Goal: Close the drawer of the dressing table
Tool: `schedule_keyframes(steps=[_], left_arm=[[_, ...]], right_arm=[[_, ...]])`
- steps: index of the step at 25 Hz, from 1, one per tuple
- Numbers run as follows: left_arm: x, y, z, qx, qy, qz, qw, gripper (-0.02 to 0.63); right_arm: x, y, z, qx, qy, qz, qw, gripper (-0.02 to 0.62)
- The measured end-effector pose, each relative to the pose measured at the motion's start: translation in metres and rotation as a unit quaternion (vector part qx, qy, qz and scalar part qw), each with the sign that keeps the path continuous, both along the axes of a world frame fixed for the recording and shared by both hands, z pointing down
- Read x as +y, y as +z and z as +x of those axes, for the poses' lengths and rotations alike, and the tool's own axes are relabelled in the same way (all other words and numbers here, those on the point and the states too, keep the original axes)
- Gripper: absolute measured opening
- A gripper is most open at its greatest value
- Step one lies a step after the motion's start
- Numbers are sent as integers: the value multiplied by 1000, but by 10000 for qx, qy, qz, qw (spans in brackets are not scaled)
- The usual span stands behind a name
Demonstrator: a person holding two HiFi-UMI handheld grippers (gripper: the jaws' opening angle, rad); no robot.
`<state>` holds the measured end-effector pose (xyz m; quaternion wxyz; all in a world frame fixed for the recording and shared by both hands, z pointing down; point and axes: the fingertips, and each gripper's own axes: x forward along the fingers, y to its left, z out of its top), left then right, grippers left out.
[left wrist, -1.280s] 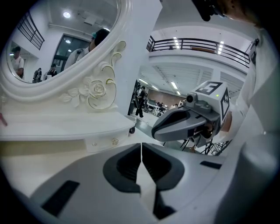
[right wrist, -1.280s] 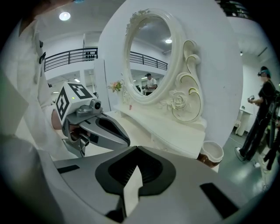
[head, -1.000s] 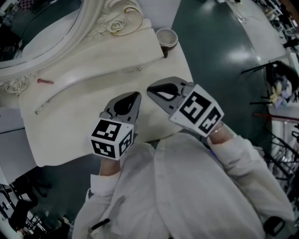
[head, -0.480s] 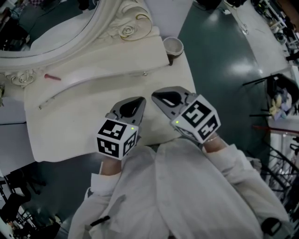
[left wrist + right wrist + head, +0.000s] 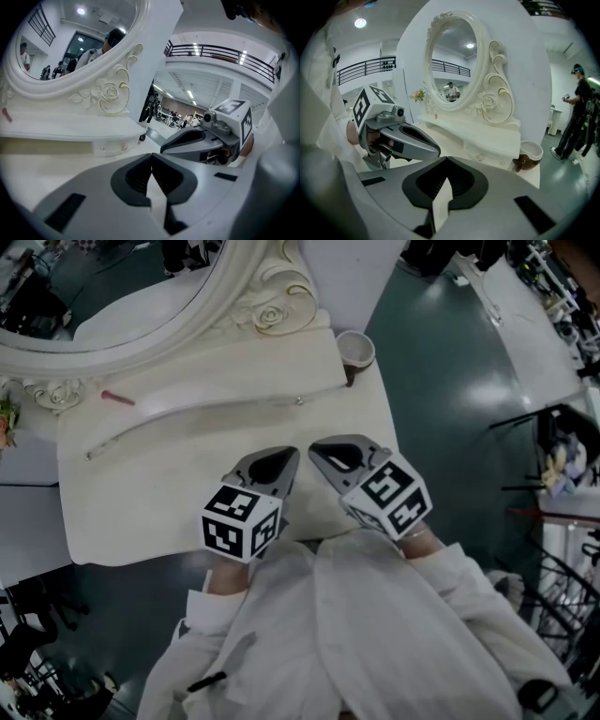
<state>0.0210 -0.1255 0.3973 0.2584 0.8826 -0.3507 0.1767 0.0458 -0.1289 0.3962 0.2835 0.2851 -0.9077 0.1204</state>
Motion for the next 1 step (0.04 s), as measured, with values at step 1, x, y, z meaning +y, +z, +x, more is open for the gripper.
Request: schedule_keyframes(steps=[1], left_arm=[[1, 1, 0, 43, -18, -41, 10000, 8]], right_arm=[[1, 4, 2, 33, 7, -17, 10000, 6]])
